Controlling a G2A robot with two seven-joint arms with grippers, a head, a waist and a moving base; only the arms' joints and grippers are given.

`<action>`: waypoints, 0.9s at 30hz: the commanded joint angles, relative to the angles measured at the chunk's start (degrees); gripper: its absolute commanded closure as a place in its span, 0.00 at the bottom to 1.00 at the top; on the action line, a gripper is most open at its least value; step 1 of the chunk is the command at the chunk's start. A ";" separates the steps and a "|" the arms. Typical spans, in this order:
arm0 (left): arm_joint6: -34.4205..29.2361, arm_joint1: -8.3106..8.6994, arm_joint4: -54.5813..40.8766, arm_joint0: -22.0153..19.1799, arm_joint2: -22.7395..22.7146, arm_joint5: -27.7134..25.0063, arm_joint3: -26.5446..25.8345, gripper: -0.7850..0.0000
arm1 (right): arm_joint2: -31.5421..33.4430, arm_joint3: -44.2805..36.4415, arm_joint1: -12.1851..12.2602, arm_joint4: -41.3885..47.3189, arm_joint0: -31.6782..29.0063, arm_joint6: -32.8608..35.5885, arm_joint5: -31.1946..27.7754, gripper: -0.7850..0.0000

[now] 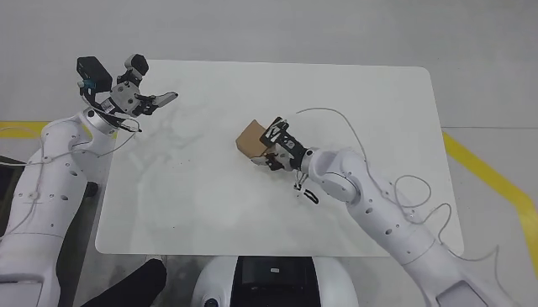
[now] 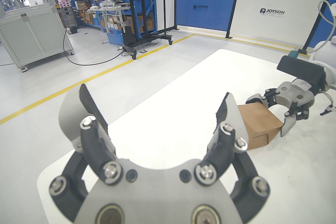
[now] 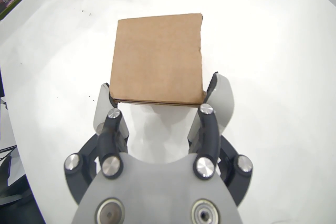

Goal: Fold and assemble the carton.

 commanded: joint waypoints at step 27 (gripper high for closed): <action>0.00 0.00 0.00 0.00 0.00 0.00 0.00 0.00 | 19.16 -17.25 3.97 44.70 -10.43 9.22 -19.76 1.00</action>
